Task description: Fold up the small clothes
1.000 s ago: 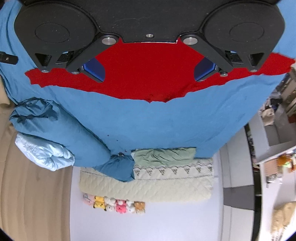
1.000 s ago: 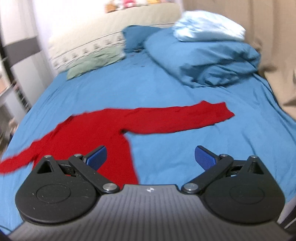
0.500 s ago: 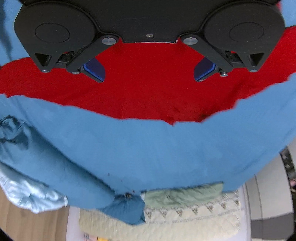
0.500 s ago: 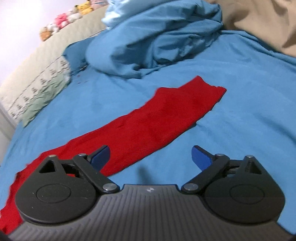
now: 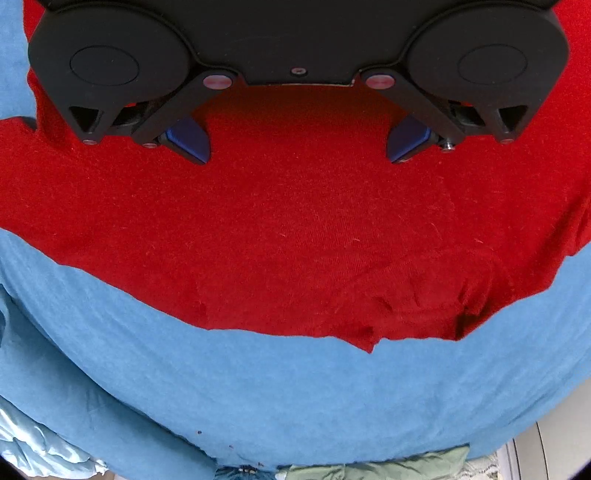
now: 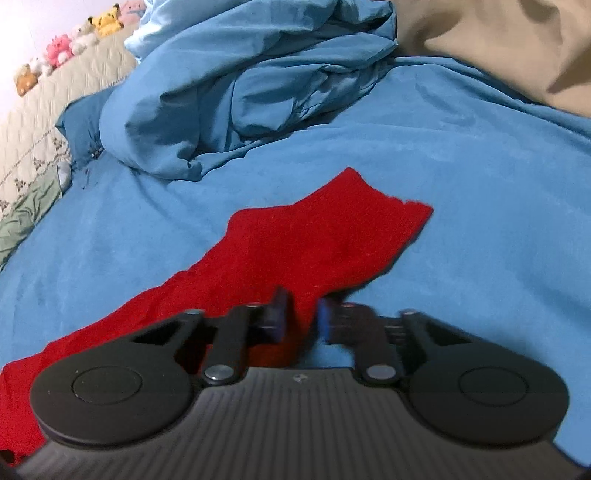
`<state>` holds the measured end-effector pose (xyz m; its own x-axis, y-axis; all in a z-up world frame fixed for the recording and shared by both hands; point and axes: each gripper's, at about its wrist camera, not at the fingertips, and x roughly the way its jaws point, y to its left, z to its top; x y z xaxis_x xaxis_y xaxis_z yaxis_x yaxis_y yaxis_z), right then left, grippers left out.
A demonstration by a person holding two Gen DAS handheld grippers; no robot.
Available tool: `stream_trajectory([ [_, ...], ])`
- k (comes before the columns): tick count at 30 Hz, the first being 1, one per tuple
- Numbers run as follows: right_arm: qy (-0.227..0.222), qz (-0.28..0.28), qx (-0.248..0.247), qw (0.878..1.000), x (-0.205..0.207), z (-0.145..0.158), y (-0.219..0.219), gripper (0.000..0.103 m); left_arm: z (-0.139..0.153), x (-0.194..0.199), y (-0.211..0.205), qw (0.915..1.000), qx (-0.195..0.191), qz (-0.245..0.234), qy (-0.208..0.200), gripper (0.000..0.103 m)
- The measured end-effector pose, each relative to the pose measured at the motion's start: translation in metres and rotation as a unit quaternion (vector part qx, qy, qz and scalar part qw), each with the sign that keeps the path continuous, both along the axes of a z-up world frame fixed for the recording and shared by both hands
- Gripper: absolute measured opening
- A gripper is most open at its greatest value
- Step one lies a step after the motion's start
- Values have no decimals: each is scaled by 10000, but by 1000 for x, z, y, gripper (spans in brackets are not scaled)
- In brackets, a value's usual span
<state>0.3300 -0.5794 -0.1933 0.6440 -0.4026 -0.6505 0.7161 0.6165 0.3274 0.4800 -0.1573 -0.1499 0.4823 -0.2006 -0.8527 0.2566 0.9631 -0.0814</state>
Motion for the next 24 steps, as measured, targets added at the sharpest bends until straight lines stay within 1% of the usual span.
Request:
stream_trajectory([
  [3, -169, 229, -128, 9995, 2, 31, 14, 20, 4, 5, 3, 9998, 11, -93, 191, 103],
  [5, -465, 517, -59, 9976, 6, 59, 29, 20, 9, 9, 5, 9989, 35, -212, 410, 103],
  [6, -656, 730, -28, 9952, 10, 77, 41, 20, 14, 8, 11, 9984, -7, -189, 530, 103],
  [7, -824, 944, -34, 9921, 14, 93, 53, 20, 20, 6, 17, 9983, -84, -107, 567, 102],
  [8, -1014, 1212, -62, 9874, 20, 110, 70, 20, 29, 2, 27, 9984, -227, -33, 522, 102],
  [9, -1224, 1543, -70, 9804, 29, 128, 91, 20, 40, -4, 39, 9985, -355, 2, 418, 102],
  [10, -1377, 1834, -69, 9733, 38, 143, 111, 20, 51, -11, 50, 9988, -387, 50, 293, 102],
  [11, -1511, 2108, -67, 9657, 48, 154, 131, 20, 62, -17, 61, 9993, -329, 102, 176, 102],
  [13, -1781, 2701, 0, 9462, 69, 172, 177, 20, 84, -29, 85, 9997, -143, 212, -67, 102],
  [14, -1901, 3060, 74, 9328, 82, 178, 207, 20, 94, -37, 102, 9994, -89, 282, -203, 102],
  [16, -1981, 3621, 231, 9106, 102, 177, 257, 20, 108, -51, 132, 9983, -59, 416, -399, 103],
  [17, -1947, 3891, 292, 8999, 112, 170, 285, 20, 112, -53, 142, 9977, -31, 486, -477, 103],
  [18, -1867, 4161, 342, 8893, 122, 157, 314, 20, 114, -60, 160, 9966, 18, 592, -572, 103],
  [19, -1771, 4379, 359, 8807, 129, 143, 338, 20, 113, -64, 169, 9956, 67, 683, -637, 103],
  [20, -1560, 4637, 312, 8716, 136, 121, 368, 20, 111, -70, 184, 9945, 116, 783, -682, 103],
  [22, -1093, 5006, 86, 8587, 141, 82, 410, 20, 104, -77, 208, 9929, 184, 967, -665, 103],
  [23, -757, 5187, -114, 8515, 143, 61, 429, 20, 97, -80, 219, 9922, 195, 1070, -600, 103],
  [24, -414, 5281, -220, 8479, 143, 39, 443, 20, 91, -80, 226, 9919, 180, 1143, -526, 103],
])
